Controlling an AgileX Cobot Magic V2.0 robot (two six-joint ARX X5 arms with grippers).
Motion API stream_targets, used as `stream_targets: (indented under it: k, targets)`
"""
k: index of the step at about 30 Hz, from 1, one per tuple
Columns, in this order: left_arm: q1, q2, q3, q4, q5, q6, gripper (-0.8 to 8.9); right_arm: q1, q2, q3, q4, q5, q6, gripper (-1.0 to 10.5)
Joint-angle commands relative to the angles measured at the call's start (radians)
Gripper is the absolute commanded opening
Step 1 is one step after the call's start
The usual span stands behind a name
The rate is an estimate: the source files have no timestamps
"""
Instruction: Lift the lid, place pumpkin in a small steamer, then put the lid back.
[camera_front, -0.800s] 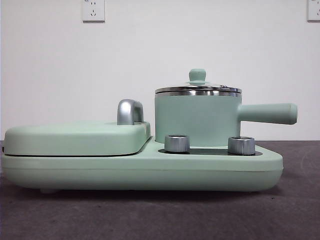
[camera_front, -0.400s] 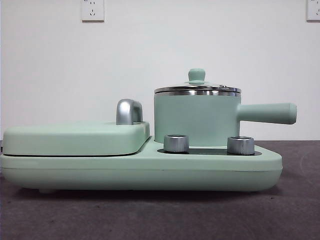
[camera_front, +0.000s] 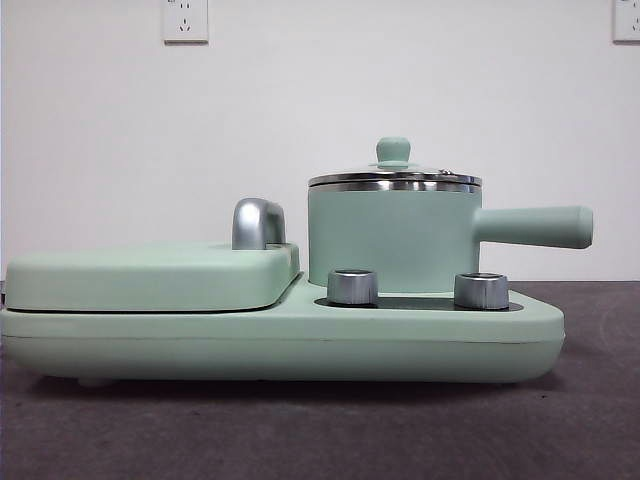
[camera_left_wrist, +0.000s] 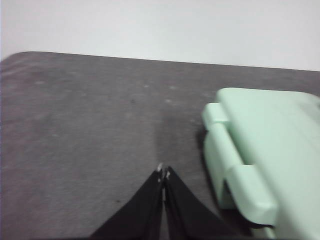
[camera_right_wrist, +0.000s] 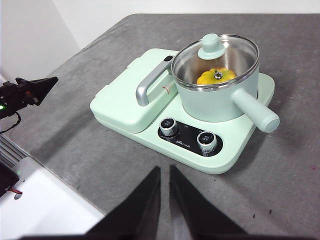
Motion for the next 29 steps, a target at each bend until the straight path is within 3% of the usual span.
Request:
stream_targets:
  k: [1,9,29]
  targets:
    - [0.003,-0.011,-0.019,0.010,-0.026,0.021,0.06,0.005,0.002,0.009,0.011,0.003,0.003,0.3]
    - [-0.018,-0.018,-0.081,0.013,-0.075,-0.038,0.06,0.005,0.002,0.009,0.011,0.003,0.003,0.3]
    - [-0.045,-0.021,-0.095,0.035,-0.101,-0.039,0.06,0.005,0.002,0.009,0.011,0.003,0.003,0.3]
